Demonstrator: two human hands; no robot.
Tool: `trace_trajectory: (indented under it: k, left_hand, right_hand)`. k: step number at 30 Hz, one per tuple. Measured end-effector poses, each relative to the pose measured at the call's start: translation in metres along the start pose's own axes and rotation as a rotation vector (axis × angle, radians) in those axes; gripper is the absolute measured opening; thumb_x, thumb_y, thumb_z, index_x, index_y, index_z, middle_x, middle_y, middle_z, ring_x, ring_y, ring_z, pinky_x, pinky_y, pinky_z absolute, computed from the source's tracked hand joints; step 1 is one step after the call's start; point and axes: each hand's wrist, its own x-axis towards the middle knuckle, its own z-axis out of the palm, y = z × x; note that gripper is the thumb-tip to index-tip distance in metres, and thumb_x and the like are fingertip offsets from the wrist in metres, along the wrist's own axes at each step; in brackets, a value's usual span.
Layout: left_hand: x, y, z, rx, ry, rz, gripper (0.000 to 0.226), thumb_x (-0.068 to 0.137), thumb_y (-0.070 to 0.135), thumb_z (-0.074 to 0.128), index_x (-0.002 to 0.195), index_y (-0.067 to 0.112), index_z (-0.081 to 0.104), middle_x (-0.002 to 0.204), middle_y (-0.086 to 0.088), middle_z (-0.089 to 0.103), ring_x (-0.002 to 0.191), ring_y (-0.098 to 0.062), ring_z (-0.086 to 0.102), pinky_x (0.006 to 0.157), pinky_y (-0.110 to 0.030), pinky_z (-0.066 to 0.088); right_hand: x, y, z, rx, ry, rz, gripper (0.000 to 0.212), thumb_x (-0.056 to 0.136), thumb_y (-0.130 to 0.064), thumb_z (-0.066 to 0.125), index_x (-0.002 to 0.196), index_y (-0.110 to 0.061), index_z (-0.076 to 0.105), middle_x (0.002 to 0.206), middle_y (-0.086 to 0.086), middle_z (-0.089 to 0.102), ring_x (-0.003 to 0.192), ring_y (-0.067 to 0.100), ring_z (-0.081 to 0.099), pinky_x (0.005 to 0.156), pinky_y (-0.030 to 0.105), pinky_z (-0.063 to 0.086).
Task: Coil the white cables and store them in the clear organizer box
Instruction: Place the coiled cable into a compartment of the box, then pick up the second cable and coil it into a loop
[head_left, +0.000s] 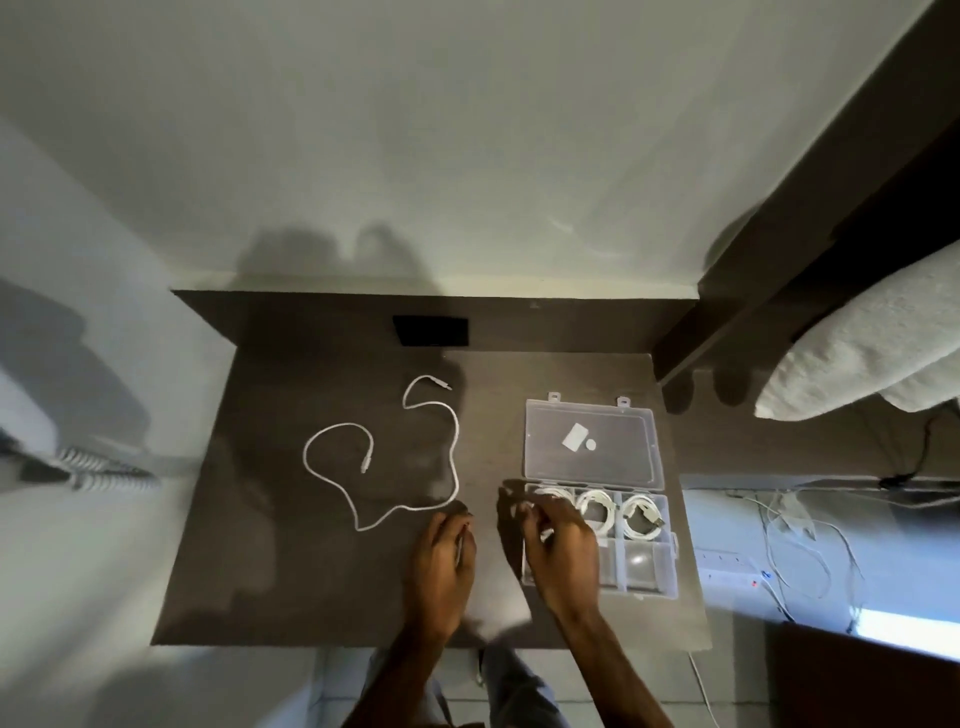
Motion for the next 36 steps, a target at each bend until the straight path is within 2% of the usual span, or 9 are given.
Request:
trace_trajectory:
  k: [3,9,14,19,24,27,30,34,36]
  left_hand:
    - [0.019,-0.018,-0.035,0.000,0.119,0.012,0.024,0.089,0.008,0.068,0.110,0.018,0.075,0.108,-0.006,0.075,0.097,-0.025,0.072,0.087,-0.037,0.059]
    - [0.054,-0.064,-0.085,-0.009,0.192,-0.149,0.028,0.089,0.001,0.062,0.111,0.013,0.074,0.108,-0.009,0.074,0.104,-0.029,0.068,0.092,-0.043,0.057]
    - [0.064,-0.096,-0.107,-0.026,0.219,-0.202,0.025,0.094,0.015,0.055,0.109,0.017,0.075,0.106,-0.005,0.074,0.100,-0.023,0.067,0.086,-0.023,0.046]
    - [0.068,-0.115,-0.138,-0.158,0.281,-0.191,0.049,0.089,0.036,0.039,0.114,0.009,0.072,0.113,-0.010,0.072,0.107,-0.028,0.067,0.094,-0.033,0.053]
    - [0.086,-0.113,-0.166,-0.113,0.201,-0.172,0.061,0.089,0.022,0.065,0.144,0.000,0.051,0.146,-0.019,0.056,0.134,-0.034,0.051,0.113,-0.048,0.043]
    - [0.096,-0.098,-0.185,-0.336,0.056,-0.182,0.028,0.096,0.004,0.063,0.124,0.002,0.068,0.109,-0.011,0.079,0.101,-0.025,0.075,0.096,-0.042,0.057]
    - [0.098,-0.069,-0.205,-0.717,0.016,-0.296,0.023,0.102,0.000,0.051,0.117,0.003,0.068,0.073,-0.002,0.081,0.062,-0.015,0.075,0.065,-0.037,0.062]
    - [0.094,-0.029,-0.233,-1.238,0.067,-0.358,0.038,0.100,0.005,0.057,0.125,0.033,0.061,0.096,-0.014,0.083,0.081,-0.029,0.081,0.068,-0.030,0.065]
    - [0.092,-0.013,-0.247,-1.339,0.013,-0.325,0.035,0.100,0.007,0.056,0.129,0.027,0.062,0.110,-0.016,0.081,0.100,-0.028,0.079,0.078,-0.031,0.063]
  right_hand:
    - [0.041,-0.051,0.016,0.062,-0.025,-0.130,0.020,0.102,-0.021,0.070,0.120,-0.018,0.078,0.119,0.007,0.082,0.101,0.027,0.078,0.089,0.041,0.066]
    - [0.091,-0.133,0.092,-0.160,-0.342,-0.366,0.027,0.103,-0.025,0.063,0.128,-0.020,0.073,0.137,0.004,0.072,0.121,0.030,0.071,0.097,0.038,0.058]
    - [0.104,-0.164,0.161,-0.176,-0.420,-0.103,0.038,0.101,-0.040,0.066,0.125,-0.010,0.065,0.133,0.014,0.069,0.124,0.037,0.067,0.099,0.043,0.056]
    - [0.104,-0.165,0.187,-0.167,-0.360,-0.150,0.015,0.096,-0.012,0.061,0.105,-0.008,0.072,0.113,0.019,0.073,0.105,0.039,0.073,0.088,0.043,0.059]
    - [0.092,-0.174,0.165,0.054,-0.433,-0.319,0.021,0.091,0.016,0.063,0.097,0.003,0.079,0.108,0.027,0.072,0.091,0.028,0.065,0.080,0.031,0.051]
    - [0.085,-0.187,0.141,0.282,-0.359,-0.362,0.030,0.082,0.023,0.066,0.095,-0.001,0.079,0.105,0.021,0.072,0.090,0.030,0.071,0.078,0.035,0.057]
    - [0.070,-0.203,0.112,0.365,-0.239,-0.386,0.035,0.095,0.004,0.072,0.124,-0.017,0.072,0.119,0.004,0.070,0.102,0.016,0.074,0.085,0.022,0.060]
    - [0.029,-0.221,0.084,0.682,-0.260,-0.184,0.020,0.109,-0.028,0.057,0.126,-0.021,0.065,0.121,0.000,0.074,0.115,0.015,0.072,0.101,0.025,0.056]
    - [0.010,-0.227,0.074,0.807,-0.383,-0.120,0.021,0.112,-0.023,0.049,0.122,-0.022,0.068,0.115,-0.011,0.079,0.114,0.006,0.071,0.098,0.013,0.053]
